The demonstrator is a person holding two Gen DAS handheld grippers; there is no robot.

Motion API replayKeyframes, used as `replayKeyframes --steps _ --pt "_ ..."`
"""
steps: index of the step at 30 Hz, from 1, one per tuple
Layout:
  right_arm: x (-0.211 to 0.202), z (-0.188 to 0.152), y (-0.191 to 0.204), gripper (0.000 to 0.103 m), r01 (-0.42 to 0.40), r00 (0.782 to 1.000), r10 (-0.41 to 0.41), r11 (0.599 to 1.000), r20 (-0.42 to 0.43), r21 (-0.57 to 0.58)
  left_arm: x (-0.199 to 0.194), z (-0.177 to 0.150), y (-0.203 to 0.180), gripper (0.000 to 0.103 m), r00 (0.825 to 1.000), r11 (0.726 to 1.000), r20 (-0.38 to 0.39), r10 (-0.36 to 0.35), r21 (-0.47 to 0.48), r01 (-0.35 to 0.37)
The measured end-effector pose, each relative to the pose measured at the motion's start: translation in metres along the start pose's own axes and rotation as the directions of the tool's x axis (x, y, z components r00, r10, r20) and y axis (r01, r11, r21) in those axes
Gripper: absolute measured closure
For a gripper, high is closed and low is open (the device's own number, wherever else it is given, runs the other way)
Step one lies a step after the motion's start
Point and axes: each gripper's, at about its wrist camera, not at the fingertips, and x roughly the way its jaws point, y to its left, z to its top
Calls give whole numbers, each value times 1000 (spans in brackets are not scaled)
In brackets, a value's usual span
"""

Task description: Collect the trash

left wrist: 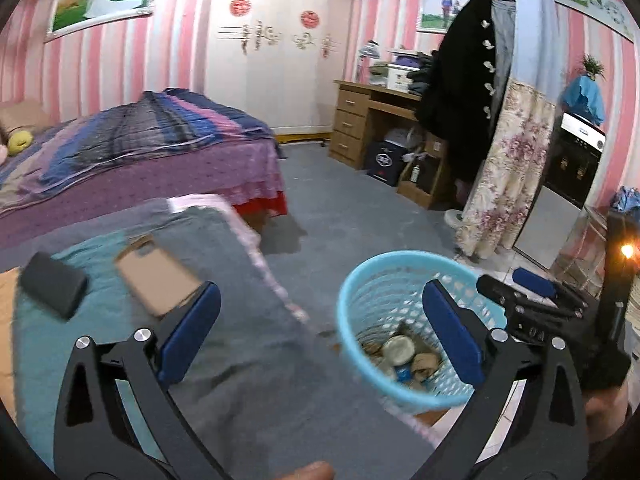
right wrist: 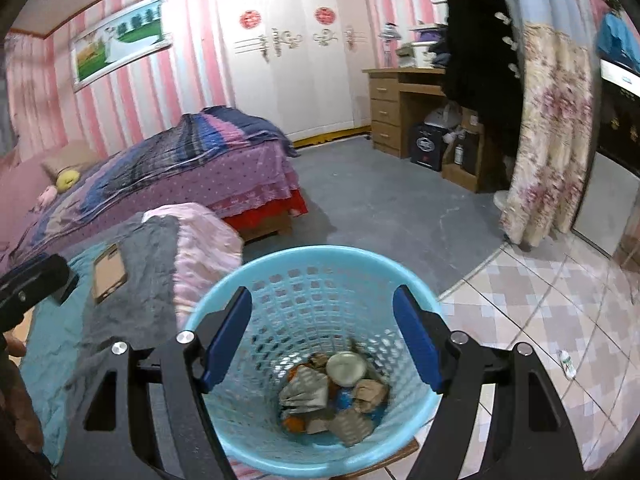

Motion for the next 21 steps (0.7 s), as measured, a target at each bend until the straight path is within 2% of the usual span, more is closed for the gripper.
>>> replayKeyframes --steps 4,7,11,13,14,17,21 --pt "-7 -2 24 30 -68 998 67 997 -7 -40 -42 -20 35 5 997 997 21 73 -19 -73" --pt "-15 -5 52 28 -116 993 116 990 -3 -83 -78 -39 67 5 990 989 37 138 -68 -135" --pt "-32 -21 99 24 -198 980 200 965 -7 -175 -122 -67 104 5 978 974 26 205 -100 -201" --pt "-46 -35 127 24 -237 970 243 941 -5 -243 -147 -80 119 5 962 959 48 269 -102 -263" --pt "-49 -36 134 23 -242 968 250 935 0 -260 -163 -88 130 5 948 947 70 311 -109 -303" --pt "-68 -51 172 17 -224 965 257 912 55 -343 -193 -100 152 5 915 917 117 385 -157 -366" --pt "-83 -66 212 15 -275 946 319 889 64 -368 -221 -112 179 5 879 882 145 455 -210 -422"
